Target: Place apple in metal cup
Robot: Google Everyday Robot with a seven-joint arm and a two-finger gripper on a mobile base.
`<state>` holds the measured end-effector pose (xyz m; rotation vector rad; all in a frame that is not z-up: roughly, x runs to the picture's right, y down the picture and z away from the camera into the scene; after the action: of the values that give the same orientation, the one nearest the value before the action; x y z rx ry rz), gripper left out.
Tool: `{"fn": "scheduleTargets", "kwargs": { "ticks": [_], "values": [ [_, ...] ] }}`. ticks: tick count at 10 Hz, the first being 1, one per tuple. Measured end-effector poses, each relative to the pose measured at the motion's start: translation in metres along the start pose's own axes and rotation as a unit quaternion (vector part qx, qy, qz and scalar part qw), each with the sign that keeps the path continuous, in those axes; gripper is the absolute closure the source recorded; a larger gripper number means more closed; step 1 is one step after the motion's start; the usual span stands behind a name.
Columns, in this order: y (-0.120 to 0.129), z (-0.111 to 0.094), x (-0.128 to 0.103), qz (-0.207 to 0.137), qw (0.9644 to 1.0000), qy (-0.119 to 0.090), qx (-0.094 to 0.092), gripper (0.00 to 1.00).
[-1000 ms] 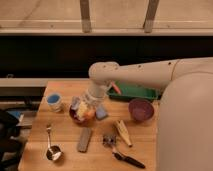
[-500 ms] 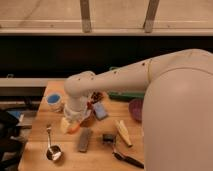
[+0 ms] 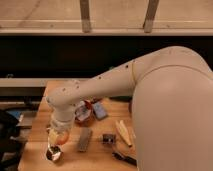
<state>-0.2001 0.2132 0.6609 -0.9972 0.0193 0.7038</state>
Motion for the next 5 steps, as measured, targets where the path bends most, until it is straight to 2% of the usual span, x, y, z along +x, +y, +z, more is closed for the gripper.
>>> {"fn": "scheduleTargets", "kwargs": {
  "ticks": [5],
  "values": [
    [0.0012,0.0027,-0.0007,-0.004,1.0,0.001,-0.004,1.0]
  ]
}}
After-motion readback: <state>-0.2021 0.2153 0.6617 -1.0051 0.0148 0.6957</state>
